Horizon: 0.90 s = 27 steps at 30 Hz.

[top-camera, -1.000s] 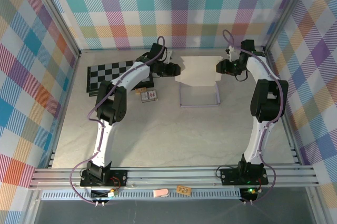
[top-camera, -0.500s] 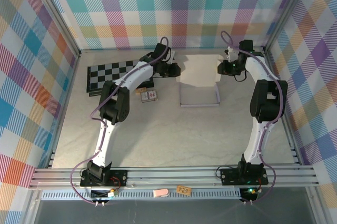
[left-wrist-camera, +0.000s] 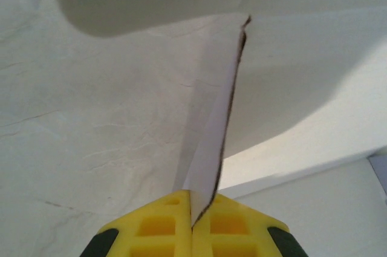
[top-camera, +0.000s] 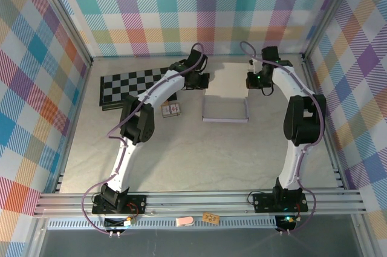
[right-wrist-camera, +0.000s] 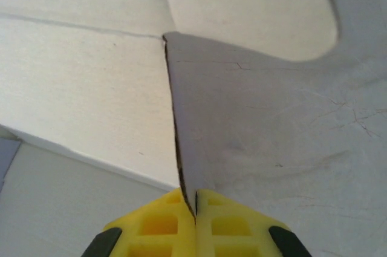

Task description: Fold the paper box

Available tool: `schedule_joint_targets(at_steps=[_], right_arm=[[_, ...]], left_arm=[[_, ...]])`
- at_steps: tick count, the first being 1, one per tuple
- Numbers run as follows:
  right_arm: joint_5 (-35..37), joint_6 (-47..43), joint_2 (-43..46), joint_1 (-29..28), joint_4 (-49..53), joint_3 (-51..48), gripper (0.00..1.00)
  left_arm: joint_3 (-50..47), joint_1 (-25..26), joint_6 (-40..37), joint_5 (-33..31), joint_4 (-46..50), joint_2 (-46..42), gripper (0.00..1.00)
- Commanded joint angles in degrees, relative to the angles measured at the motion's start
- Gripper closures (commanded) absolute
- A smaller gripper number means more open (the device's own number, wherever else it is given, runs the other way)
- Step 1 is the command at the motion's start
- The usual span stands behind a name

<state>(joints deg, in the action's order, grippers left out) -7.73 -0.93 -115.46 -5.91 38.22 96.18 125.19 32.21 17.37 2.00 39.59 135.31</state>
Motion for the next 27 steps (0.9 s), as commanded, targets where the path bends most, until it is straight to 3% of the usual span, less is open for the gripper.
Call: schedule_joint_targets(at_steps=[1, 5, 11, 27], right_arm=[[10.52, 9.35, 2.08, -3.69, -0.05, -0.20, 1.00], [22.43, 20.71, 1.66, -9.10, 2.47, 1.98, 1.00], [32.17, 30.75, 1.73, -15.49, 3.10, 2.78, 1.00], [37.23, 42.49, 4.05, -19.34, 0.18, -3.03, 1.00]], left_arm=[[4.19, 1.45, 5.25, -7.53, 4.00, 1.59, 1.00], [5.87, 2.81, 10.38, -12.34, 5.73, 2.37, 1.00], [2.19, 3.21, 15.96, -14.25, 0.62, 0.49, 1.00], [-4.79, 2.68, 22.59, -13.38, -7.06, -2.12, 1.00]])
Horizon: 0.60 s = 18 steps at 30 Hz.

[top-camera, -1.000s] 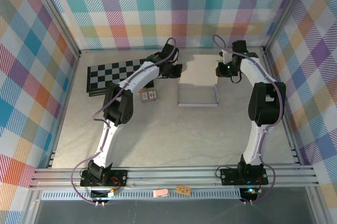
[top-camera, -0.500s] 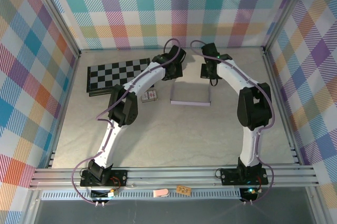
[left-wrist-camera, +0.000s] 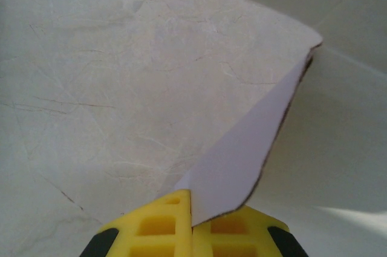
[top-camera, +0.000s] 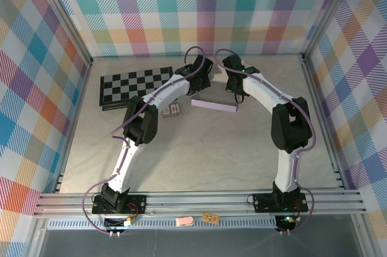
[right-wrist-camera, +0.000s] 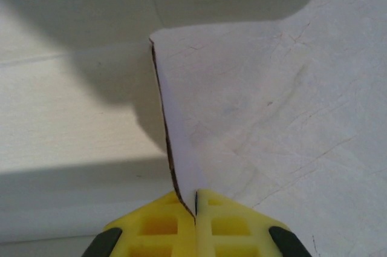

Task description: Fold the paper box

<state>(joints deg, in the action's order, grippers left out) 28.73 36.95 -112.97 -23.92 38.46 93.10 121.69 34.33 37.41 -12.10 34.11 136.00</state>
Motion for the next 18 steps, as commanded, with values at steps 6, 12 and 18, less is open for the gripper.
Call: schedule_joint_targets(at_steps=[6, 12, 18], right_arm=[[5.73, 6.38, -1.93, -3.59, 6.09, 5.75, 1.00], [6.48, 2.54, -1.52, -3.74, 3.45, 4.42, 1.00], [2.50, -8.62, 5.95, -3.67, -18.92, -12.05, 1.00]], left_arm=[[0.08, 1.44, 1.58, -0.67, -0.58, -2.86, 1.00], [-3.34, 1.71, -1.61, -1.74, -1.46, -5.10, 1.00], [-24.71, 1.71, -6.08, -0.54, -24.27, -15.33, 1.00]])
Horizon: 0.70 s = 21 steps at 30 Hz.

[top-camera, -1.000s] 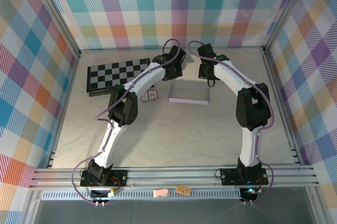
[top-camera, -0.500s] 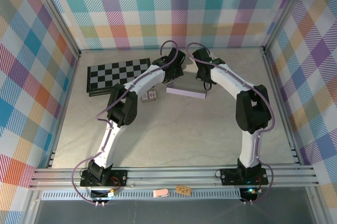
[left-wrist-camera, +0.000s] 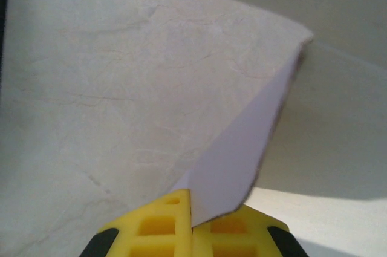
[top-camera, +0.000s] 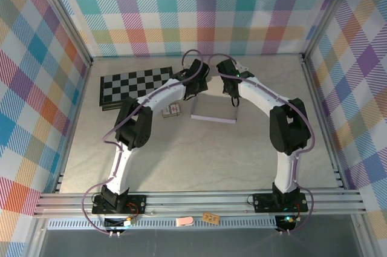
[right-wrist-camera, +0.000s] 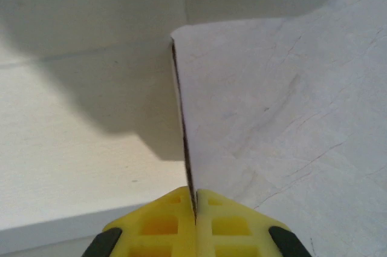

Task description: Fold the paper box

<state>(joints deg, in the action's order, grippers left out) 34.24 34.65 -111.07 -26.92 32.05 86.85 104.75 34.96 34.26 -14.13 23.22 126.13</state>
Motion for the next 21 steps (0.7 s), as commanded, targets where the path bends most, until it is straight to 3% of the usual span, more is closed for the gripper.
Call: schedule_joint_targets(at_steps=[1, 5, 10, 21], right_arm=[[-3.89, -8.16, 5.60, -0.68, -17.42, -9.29, 1.00], [-7.85, -11.93, 10.20, -0.68, -32.35, -19.96, 1.00], [-12.52, -14.20, 12.11, -0.68, -37.75, -25.18, 1.00], [-13.32, -17.01, 15.17, -0.68, -37.45, -30.77, 0.95]], left_arm=[[-11.82, 1.16, -3.95, 2.04, -19.29, -7.40, 1.00], [-25.02, 1.25, -5.17, 3.47, -35.77, -11.95, 1.00], [-32.25, 1.62, -4.07, 6.27, -44.81, -13.44, 1.00], [-42.39, 5.92, -5.93, 0.53, -44.93, -18.60, 1.00]])
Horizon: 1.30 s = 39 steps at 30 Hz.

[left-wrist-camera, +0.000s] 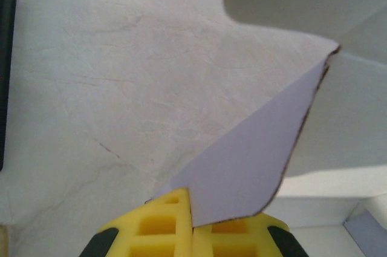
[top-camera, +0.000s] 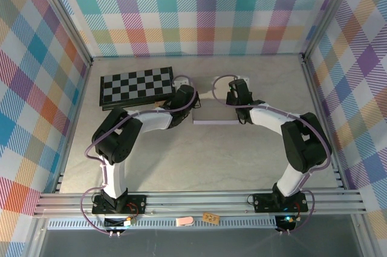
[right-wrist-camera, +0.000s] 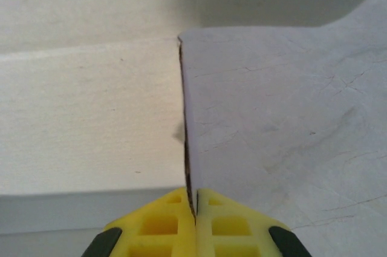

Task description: Fold the paper box

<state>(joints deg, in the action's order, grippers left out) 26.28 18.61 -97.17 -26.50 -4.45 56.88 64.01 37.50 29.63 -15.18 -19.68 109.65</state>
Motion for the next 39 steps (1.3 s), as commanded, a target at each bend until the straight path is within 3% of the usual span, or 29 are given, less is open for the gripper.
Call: schedule_joint_targets(at_steps=[1, 11, 16, 20, 29, 36, 39], right_arm=[[-5.60, -0.58, 1.43, -1.09, 0.19, -0.81, 0.92], [-7.86, 3.51, 5.06, -1.14, 6.57, -1.28, 0.77], [-9.77, 8.50, 10.11, -1.10, 13.88, -0.22, 0.57], [-13.66, 12.71, 14.40, -1.11, 20.22, 1.04, 0.50], [-17.10, 15.91, 22.05, -1.05, 29.10, 4.27, 0.38], [-18.94, 14.74, 21.92, 0.35, 34.16, 10.61, 0.38], [-19.05, 15.67, 21.12, 3.93, 37.32, 15.30, 0.38]], left_arm=[[-2.31, 4.04, -1.70, 0.64, -1.53, -2.33, 1.00], [-5.86, 7.61, -1.96, -6.79, 0.70, -1.13, 1.00], [-5.97, 8.64, -2.62, -8.70, 1.60, -0.57, 1.00], [-5.98, 9.09, -3.08, -9.68, 2.03, -0.25, 1.00], [-5.12, 9.72, -4.90, -10.44, 2.71, 0.21, 1.00], [-4.59, 9.94, -5.80, -10.27, 3.16, 0.39, 1.00], [-4.07, 10.03, -6.55, -10.13, 3.64, 0.63, 1.00]])
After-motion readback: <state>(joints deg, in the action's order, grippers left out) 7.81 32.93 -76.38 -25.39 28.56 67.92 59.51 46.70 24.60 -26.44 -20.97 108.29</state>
